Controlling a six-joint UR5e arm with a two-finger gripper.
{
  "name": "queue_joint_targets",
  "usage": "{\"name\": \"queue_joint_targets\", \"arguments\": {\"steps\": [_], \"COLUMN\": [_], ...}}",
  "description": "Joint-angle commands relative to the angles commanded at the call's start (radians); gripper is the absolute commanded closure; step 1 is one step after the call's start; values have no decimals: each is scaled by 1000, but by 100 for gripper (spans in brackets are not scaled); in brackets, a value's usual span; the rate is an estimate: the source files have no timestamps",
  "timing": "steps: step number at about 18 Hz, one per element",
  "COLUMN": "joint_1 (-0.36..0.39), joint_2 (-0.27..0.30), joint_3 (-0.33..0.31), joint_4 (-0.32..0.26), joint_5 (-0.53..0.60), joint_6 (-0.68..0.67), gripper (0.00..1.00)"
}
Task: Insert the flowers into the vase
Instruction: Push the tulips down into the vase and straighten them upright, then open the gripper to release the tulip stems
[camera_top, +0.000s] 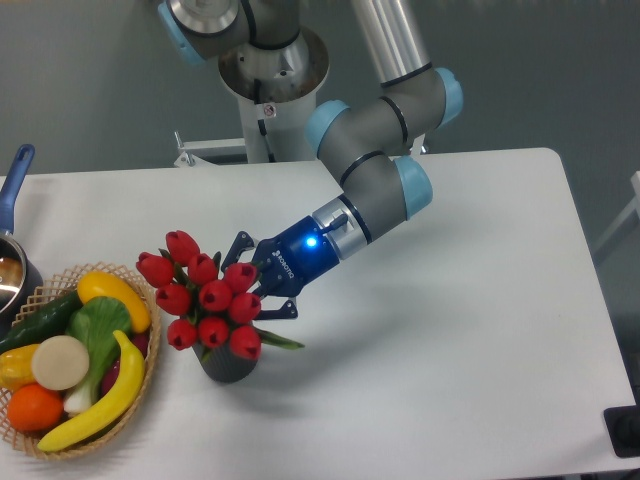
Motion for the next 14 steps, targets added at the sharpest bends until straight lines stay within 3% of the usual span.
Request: {"name": "queue_joint_targets", "arguments": {"steps": [2, 6, 11, 14], "joint_1": [6, 9, 15, 21], "joint_2": [2, 3, 6, 12], "joint_3": [0, 0, 0, 2], "joint_4": [0, 2, 3, 3], "joint_5": [0, 0, 3, 11], "joint_6": [0, 0, 8, 9], "gripper": [31, 28, 2, 0]}}
